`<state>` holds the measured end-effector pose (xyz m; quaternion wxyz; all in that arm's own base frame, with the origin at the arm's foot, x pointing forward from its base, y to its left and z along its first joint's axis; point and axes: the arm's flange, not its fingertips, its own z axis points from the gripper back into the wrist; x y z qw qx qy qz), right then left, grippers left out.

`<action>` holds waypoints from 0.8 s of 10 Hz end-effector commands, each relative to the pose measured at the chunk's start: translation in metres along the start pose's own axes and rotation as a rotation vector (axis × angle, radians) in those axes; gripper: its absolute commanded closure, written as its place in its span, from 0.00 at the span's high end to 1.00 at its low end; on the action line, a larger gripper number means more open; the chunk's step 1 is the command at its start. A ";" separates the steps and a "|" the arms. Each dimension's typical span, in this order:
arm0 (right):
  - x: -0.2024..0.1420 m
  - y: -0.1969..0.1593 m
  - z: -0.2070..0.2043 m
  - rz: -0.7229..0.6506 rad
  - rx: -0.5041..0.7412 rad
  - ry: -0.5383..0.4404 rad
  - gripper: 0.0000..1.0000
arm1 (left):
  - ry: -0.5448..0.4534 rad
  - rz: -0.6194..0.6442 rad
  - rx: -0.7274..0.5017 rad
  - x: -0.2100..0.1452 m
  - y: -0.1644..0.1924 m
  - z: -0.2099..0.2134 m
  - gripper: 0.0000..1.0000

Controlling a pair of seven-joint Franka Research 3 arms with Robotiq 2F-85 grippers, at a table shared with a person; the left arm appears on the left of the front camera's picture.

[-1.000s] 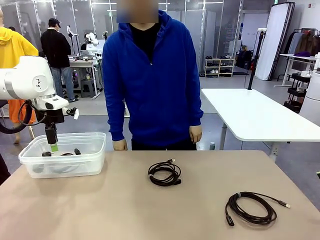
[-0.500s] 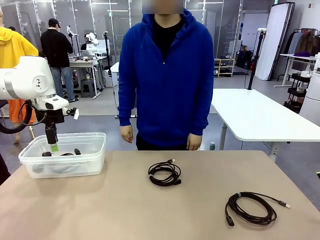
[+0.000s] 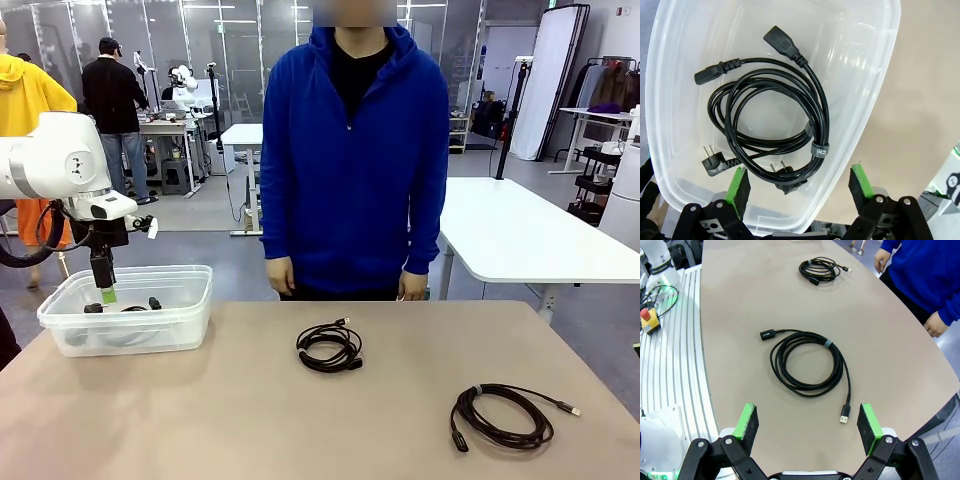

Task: Organize and store the cables.
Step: Place the USB Extension Cable into the Organizing box.

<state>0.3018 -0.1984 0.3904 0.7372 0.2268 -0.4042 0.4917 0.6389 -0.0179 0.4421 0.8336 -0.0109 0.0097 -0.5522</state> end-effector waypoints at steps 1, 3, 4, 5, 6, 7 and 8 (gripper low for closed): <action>0.003 -0.002 0.000 -0.017 -0.010 -0.009 1.00 | 0.009 0.000 0.009 -0.001 0.001 0.000 1.00; 0.003 -0.002 0.000 -0.017 -0.010 -0.009 1.00 | 0.009 0.000 0.009 -0.001 0.001 0.000 1.00; 0.003 -0.002 0.000 -0.017 -0.010 -0.009 1.00 | 0.009 0.000 0.009 -0.001 0.001 0.000 1.00; 0.003 -0.002 0.000 -0.017 -0.010 -0.009 1.00 | 0.009 0.000 0.009 -0.001 0.001 0.000 1.00; 0.003 -0.002 0.000 -0.017 -0.010 -0.009 1.00 | 0.009 0.000 0.009 -0.001 0.001 0.000 1.00; 0.003 -0.002 0.000 -0.017 -0.010 -0.009 1.00 | 0.009 0.000 0.009 -0.001 0.001 0.000 1.00; 0.003 -0.002 0.000 -0.017 -0.010 -0.009 1.00 | 0.009 0.000 0.009 -0.001 0.001 0.000 1.00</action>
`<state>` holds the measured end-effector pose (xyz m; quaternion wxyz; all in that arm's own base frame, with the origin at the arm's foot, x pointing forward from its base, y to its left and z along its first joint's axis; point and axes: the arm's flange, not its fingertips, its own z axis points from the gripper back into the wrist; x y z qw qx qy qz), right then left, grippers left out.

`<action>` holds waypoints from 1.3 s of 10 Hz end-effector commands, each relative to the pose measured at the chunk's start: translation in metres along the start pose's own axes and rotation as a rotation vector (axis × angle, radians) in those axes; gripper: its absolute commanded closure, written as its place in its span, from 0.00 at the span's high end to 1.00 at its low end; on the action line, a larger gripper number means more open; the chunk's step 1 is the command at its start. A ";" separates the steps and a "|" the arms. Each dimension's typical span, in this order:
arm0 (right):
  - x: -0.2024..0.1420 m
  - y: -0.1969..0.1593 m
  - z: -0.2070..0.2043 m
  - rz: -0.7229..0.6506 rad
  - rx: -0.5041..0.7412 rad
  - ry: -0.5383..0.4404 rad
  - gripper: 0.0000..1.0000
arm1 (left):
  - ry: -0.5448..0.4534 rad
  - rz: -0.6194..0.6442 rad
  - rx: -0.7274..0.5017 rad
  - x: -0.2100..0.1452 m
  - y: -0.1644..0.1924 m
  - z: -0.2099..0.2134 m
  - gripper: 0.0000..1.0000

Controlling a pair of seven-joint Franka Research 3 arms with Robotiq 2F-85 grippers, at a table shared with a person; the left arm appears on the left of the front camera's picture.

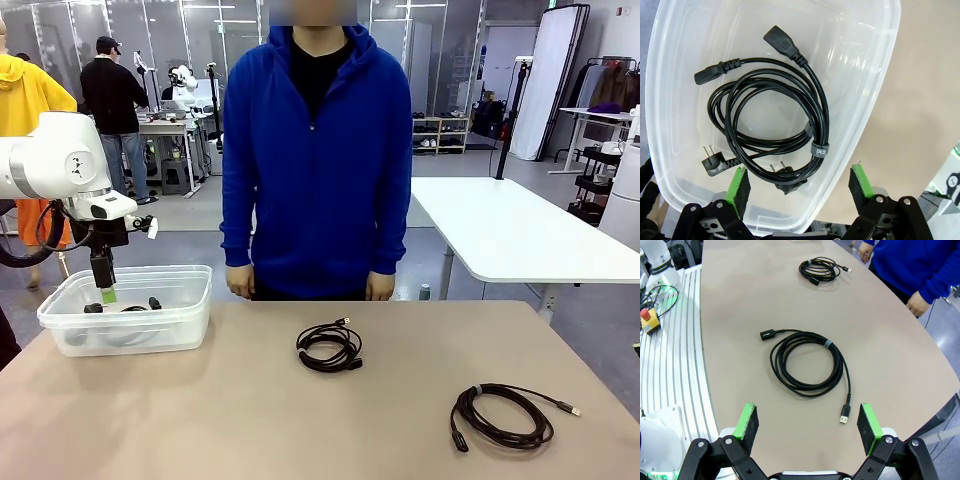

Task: Organize and store the cables.
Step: Place the USB Extension Cable into the Organizing box.

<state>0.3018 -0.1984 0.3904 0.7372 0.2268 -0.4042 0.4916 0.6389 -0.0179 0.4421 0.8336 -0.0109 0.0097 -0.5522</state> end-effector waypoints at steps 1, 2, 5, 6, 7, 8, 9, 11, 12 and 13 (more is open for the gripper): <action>0.003 -0.002 0.000 -0.017 -0.010 -0.009 1.00 | 0.000 0.000 0.000 0.000 0.000 0.000 0.98; 0.003 -0.002 0.000 -0.017 -0.010 -0.009 1.00 | -0.046 0.031 0.028 -0.017 -0.013 0.012 1.00; 0.009 0.010 0.005 0.019 0.001 0.038 1.00 | -0.029 0.093 0.010 -0.036 -0.054 0.054 1.00; 0.017 0.018 0.010 0.038 0.000 0.080 1.00 | -0.011 0.093 -0.009 -0.038 -0.067 0.064 1.00; 0.026 0.024 0.013 0.060 0.005 0.104 1.00 | -0.020 0.090 0.005 -0.039 -0.081 0.071 1.00; 0.036 0.028 0.012 0.078 0.007 0.127 1.00 | -0.031 0.106 0.012 -0.042 -0.093 0.077 1.00; 0.049 0.036 0.008 0.096 0.022 0.178 1.00 | -0.048 0.119 0.005 -0.051 -0.109 0.087 1.00; 0.068 0.037 0.003 0.136 0.001 0.254 1.00 | -0.074 0.134 0.022 -0.057 -0.132 0.094 1.00; 0.073 0.033 0.002 0.166 -0.004 0.265 1.00 | -0.110 0.121 0.034 -0.054 -0.136 0.093 1.00; 0.080 0.042 -0.002 0.158 0.012 0.274 1.00 | -0.099 0.137 0.019 -0.054 -0.163 0.105 1.00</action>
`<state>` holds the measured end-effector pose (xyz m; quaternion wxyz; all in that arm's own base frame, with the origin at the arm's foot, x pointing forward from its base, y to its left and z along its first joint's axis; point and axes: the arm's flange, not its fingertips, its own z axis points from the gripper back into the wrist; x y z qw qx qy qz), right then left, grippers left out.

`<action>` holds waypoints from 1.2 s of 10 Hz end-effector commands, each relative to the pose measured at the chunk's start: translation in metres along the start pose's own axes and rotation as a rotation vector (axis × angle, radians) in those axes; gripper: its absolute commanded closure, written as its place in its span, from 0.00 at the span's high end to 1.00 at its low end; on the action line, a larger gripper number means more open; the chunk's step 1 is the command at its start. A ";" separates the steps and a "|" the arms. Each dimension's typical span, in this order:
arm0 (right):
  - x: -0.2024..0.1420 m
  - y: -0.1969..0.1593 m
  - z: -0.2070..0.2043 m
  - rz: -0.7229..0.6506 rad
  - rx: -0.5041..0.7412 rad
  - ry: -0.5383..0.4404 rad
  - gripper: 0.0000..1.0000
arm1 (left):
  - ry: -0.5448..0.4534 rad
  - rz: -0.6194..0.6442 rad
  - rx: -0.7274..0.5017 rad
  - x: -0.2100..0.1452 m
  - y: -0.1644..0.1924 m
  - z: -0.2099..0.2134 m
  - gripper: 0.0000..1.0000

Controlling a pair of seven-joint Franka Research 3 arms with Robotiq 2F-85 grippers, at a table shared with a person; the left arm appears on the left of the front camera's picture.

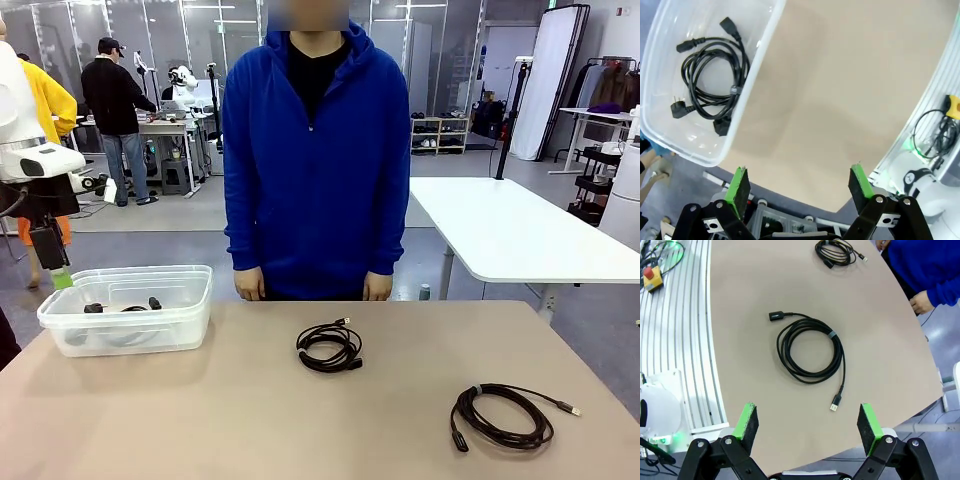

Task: Organize and store the cables.
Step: Place the USB Extension Cable into the Organizing box.

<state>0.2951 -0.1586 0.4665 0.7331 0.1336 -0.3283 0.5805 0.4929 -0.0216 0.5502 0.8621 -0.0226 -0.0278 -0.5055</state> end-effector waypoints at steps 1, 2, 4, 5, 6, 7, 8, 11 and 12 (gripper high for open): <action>0.003 0.017 -0.019 0.000 -0.011 0.044 1.00 | -0.033 0.034 -0.001 0.009 -0.028 -0.002 1.00; 0.004 0.022 -0.020 -0.002 -0.005 0.036 1.00 | -0.023 0.056 -0.005 0.012 -0.044 0.003 1.00; 0.003 0.029 -0.019 0.017 -0.015 0.033 1.00 | -0.063 0.238 -0.006 0.020 -0.062 0.003 1.00; 0.005 0.033 -0.016 0.024 -0.022 0.035 1.00 | -0.087 0.314 -0.049 0.025 -0.074 -0.001 1.00; 0.008 0.036 -0.014 0.028 -0.022 0.027 1.00 | -0.184 0.348 -0.004 0.020 -0.093 0.002 1.00; 0.009 0.032 -0.018 0.028 -0.018 0.021 1.00 | -0.255 0.350 0.051 0.015 -0.104 0.003 1.00; 0.010 0.027 -0.025 0.045 -0.006 0.029 1.00 | -0.304 0.341 0.093 0.013 -0.111 -0.001 1.00; 0.008 0.000 0.007 0.036 -0.022 0.013 1.00 | -0.454 0.282 0.187 -0.006 -0.124 -0.008 1.00; 0.008 0.000 0.007 0.036 -0.022 0.013 1.00 | -0.469 0.235 0.164 -0.004 -0.118 -0.011 1.00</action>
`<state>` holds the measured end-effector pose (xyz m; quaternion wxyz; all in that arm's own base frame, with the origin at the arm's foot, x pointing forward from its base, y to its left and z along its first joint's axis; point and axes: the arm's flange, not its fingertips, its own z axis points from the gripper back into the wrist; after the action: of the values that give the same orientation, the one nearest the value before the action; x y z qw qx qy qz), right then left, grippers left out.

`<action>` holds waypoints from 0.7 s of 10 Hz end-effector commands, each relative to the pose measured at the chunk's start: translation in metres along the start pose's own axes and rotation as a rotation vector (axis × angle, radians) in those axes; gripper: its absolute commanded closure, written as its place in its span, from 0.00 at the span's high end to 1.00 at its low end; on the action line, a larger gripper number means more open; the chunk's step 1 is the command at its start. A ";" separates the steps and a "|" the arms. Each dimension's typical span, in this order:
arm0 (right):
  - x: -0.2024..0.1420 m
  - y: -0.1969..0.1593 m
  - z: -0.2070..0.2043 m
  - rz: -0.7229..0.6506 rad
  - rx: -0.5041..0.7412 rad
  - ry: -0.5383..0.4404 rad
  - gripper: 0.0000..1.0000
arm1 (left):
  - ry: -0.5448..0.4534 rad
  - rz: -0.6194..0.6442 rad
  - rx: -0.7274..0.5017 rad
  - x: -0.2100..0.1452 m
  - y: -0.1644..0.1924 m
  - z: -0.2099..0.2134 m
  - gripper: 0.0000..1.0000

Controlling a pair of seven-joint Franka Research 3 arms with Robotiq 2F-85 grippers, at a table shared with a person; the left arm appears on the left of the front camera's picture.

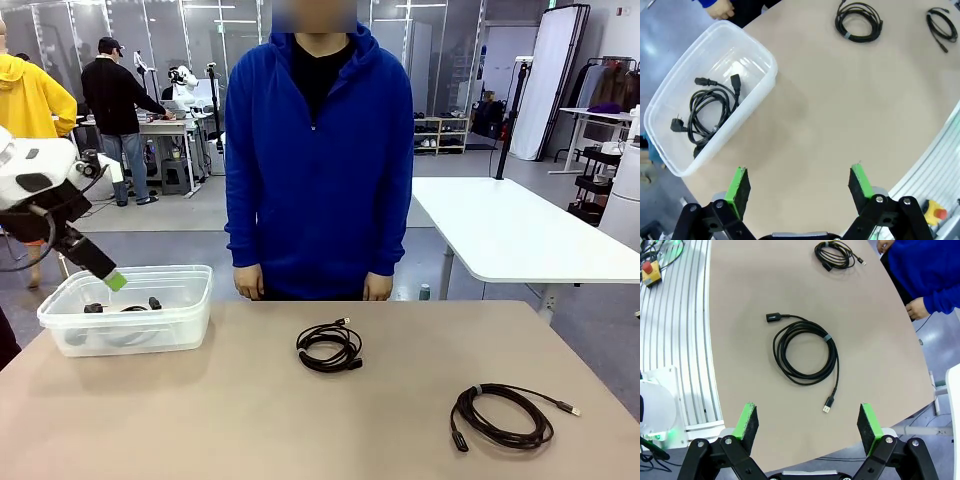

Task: Organize and store the cables.
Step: Place the USB Extension Cable into the Organizing box.

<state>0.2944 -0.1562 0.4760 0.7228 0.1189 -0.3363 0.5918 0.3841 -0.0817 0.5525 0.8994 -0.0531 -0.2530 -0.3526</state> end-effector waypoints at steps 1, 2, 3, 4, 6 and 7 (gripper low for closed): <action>0.000 0.000 0.001 -0.004 -0.001 0.012 1.00 | -0.023 -0.088 0.006 -0.008 0.011 -0.010 1.00; 0.000 0.000 0.001 -0.004 -0.001 0.012 1.00 | 0.000 0.000 0.000 0.000 0.000 0.000 1.00; 0.000 0.000 0.001 -0.004 -0.001 0.012 1.00 | 0.000 0.000 0.000 0.000 0.000 0.000 1.00; 0.000 0.000 0.001 -0.004 -0.001 0.012 1.00 | 0.000 0.000 0.000 0.000 0.000 0.000 1.00; 0.000 0.000 0.001 -0.004 -0.001 0.012 1.00 | -0.011 -0.014 -0.008 -0.004 0.002 -0.004 1.00; 0.000 0.000 0.001 -0.004 -0.001 0.012 1.00 | -0.106 -0.097 -0.121 -0.005 0.017 0.001 1.00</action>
<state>0.2941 -0.1568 0.4759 0.7230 0.1190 -0.3370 0.5913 0.3856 -0.0768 0.5482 0.8878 -0.0703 -0.2627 -0.3714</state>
